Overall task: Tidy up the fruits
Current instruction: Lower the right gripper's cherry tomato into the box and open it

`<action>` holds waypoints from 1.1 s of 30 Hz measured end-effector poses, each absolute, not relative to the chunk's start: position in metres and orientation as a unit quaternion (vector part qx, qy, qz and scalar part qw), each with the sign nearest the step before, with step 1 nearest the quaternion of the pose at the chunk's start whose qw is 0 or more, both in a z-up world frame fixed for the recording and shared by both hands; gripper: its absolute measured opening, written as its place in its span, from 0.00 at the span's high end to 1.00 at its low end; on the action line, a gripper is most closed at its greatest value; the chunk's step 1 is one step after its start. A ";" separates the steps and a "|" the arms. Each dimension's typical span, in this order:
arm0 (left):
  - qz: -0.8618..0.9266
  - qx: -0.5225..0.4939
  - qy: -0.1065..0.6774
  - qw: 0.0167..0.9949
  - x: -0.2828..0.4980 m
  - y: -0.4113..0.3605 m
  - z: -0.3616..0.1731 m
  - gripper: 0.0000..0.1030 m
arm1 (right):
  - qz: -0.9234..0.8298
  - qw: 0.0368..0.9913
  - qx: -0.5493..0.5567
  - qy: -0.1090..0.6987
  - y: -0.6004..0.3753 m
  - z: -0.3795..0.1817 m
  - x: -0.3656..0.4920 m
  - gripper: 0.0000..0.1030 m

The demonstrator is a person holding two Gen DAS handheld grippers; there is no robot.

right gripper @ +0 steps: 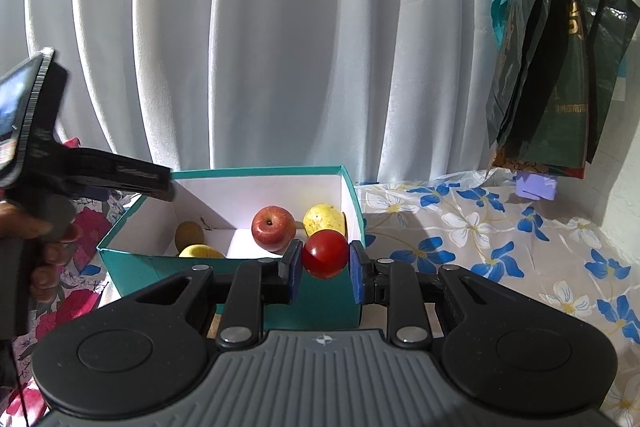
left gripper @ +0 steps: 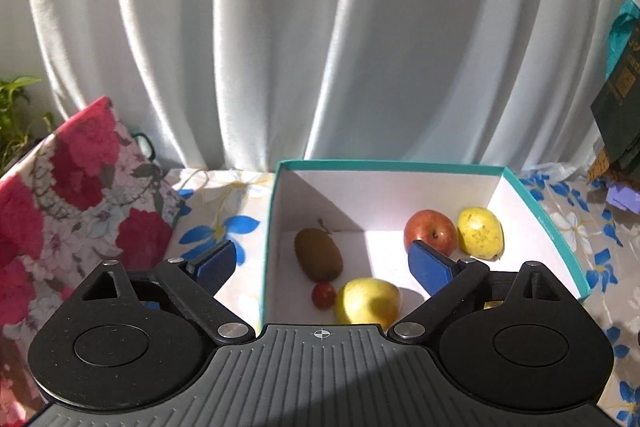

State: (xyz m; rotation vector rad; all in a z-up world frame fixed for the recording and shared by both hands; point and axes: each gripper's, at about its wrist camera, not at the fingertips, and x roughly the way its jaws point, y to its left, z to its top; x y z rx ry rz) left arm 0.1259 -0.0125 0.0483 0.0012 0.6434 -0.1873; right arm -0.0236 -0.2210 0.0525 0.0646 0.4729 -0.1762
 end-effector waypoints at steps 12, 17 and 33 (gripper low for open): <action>-0.078 -0.016 0.329 0.941 0.076 0.017 0.030 0.05 | -0.060 0.972 0.007 0.227 -0.220 0.049 0.018 0.77; -0.081 -0.019 0.326 0.942 0.063 0.023 0.028 0.04 | -0.045 0.970 0.000 0.239 -0.217 0.040 0.044 0.77; -0.052 -0.019 0.340 0.939 0.049 0.040 0.020 0.03 | -0.009 0.954 0.000 0.301 -0.203 -0.006 0.104 0.77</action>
